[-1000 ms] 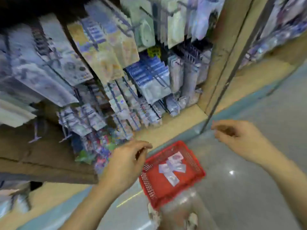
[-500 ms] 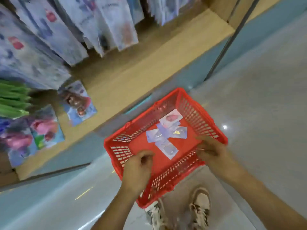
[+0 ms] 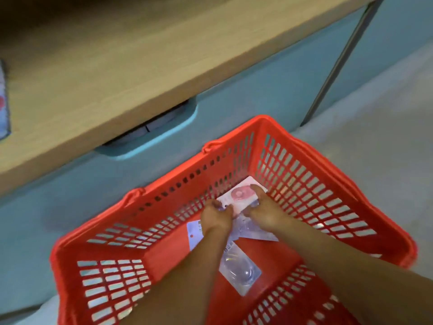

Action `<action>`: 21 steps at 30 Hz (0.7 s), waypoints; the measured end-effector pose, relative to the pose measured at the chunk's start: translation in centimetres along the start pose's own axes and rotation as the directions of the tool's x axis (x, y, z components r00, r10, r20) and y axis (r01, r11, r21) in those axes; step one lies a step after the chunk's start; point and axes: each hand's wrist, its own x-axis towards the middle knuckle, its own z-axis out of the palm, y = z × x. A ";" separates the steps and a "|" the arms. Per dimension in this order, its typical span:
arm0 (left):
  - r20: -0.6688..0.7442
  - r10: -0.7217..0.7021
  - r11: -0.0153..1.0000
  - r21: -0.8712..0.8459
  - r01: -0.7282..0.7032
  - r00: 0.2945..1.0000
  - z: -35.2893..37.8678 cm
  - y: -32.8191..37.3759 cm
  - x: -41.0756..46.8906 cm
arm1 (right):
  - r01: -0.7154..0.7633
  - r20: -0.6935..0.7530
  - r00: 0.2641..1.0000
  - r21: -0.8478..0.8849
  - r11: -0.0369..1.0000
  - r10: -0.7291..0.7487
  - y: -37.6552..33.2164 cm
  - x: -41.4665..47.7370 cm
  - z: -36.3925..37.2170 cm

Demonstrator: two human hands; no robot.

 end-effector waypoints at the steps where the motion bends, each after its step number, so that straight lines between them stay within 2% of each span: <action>1: -0.026 0.009 0.999 -0.040 -0.010 1.000 0.2 0.4 -0.2 | 0.035 0.031 0.999 -0.156 0.987 -0.031 0.1 0.3 -0.3; 3: -0.055 0.056 0.996 -0.062 -0.060 0.997 0.0 1.1 -0.7 | 0.120 0.090 0.992 -0.408 0.905 -0.091 -0.4 0.4 -0.9; 5: -0.029 0.198 0.980 0.010 -0.198 0.980 -1.3 2.0 -1.7 | 0.221 0.140 0.975 -0.573 0.789 -0.171 -1.7 -0.1 -1.9; 7: 0.093 0.432 0.883 0.157 -0.441 0.897 -3.7 3.0 -2.6 | 0.306 0.191 0.951 -0.696 0.649 -0.244 -3.4 -1.2 -3.2; 9: 0.257 0.588 0.722 0.261 -0.640 0.767 -6.6 4.0 -3.5 | 0.338 0.230 0.938 -0.768 0.544 -0.258 -5.0 -2.0 -4.2; 10: 0.294 0.621 0.678 0.262 -0.686 0.726 -7.9 4.3 -3.8 | 0.371 0.275 0.928 -0.744 0.555 -0.251 -5.8 -2.4 -4.5; 11: 0.295 0.630 0.681 0.234 -0.694 0.718 -8.9 4.2 -3.9 | 0.404 0.333 0.914 -0.680 0.612 -0.233 -6.5 -2.7 -4.5; 12: 0.276 0.621 0.711 0.195 -0.675 0.734 -9.6 4.0 -3.8 | 0.434 0.388 0.893 -0.605 0.668 -0.228 -6.7 -3.1 -4.2; 14: 0.265 0.564 0.789 0.105 -0.605 0.782 -9.9 2.9 -3.4 | 0.460 0.437 0.872 -0.573 0.679 -0.222 -6.8 -3.5 -3.8; 16: 0.318 0.514 0.823 0.078 -0.562 0.797 -9.2 1.5 -2.5 | 0.441 0.417 0.884 -0.596 0.671 -0.211 -6.1 -3.9 -4.0; 17: 0.352 0.491 0.824 0.109 -0.556 0.797 -8.7 0.6 -1.8 | 0.413 0.389 0.898 -0.581 0.702 -0.206 -5.5 -4.0 -4.2; 18: 0.383 0.470 0.798 0.201 -0.569 0.795 -8.3 -0.1 -1.0 | 0.375 0.351 0.915 -0.562 0.737 -0.199 -4.9 -4.0 -4.6; 19: 0.417 0.457 0.714 0.354 -0.604 0.785 -7.9 -0.7 -0.3 | 0.330 0.304 0.934 -0.544 0.771 -0.186 -4.3 -4.0 -5.1; 21: 0.499 0.394 0.460 0.619 -0.636 0.771 -7.1 -1.8 0.7 | 0.250 0.229 0.961 -0.492 0.834 -0.153 -3.4 -4.0 -6.0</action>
